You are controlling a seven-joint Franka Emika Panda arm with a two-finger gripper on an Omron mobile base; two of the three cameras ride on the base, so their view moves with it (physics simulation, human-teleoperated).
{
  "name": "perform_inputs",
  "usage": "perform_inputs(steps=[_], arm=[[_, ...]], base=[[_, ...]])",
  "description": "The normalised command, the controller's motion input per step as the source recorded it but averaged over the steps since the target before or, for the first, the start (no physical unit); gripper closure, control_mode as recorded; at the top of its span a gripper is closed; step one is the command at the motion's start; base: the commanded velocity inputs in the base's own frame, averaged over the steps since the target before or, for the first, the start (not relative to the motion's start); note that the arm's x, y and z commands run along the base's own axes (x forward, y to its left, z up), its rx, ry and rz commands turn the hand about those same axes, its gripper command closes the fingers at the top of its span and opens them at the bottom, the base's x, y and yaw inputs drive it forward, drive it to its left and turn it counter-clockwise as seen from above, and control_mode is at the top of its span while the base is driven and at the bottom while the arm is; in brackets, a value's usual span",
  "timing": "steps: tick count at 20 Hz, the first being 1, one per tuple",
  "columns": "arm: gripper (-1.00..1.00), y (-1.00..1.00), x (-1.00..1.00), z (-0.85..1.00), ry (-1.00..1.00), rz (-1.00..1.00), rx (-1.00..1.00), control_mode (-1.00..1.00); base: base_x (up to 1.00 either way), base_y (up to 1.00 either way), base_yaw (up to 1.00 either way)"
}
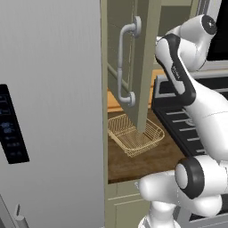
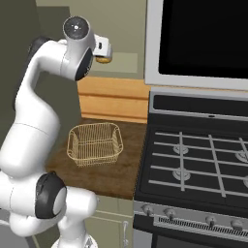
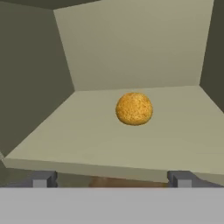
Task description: Open the cabinet, pick up the bread from the cabinet and place it in the basket. Then move the basket to the dining counter.
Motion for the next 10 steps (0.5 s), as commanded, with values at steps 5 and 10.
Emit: perform_inputs(steps=[5, 10], arm=[[-1.0, 0.03, 0.37, -0.18, 0.0, -0.06, 0.0, -1.0], [-1.0, 0.08, 0.42, -0.22, 0.0, -0.08, 0.0, -1.0]], base=[[0.0, 0.0, 0.0], [0.0, 0.0, 0.0]])
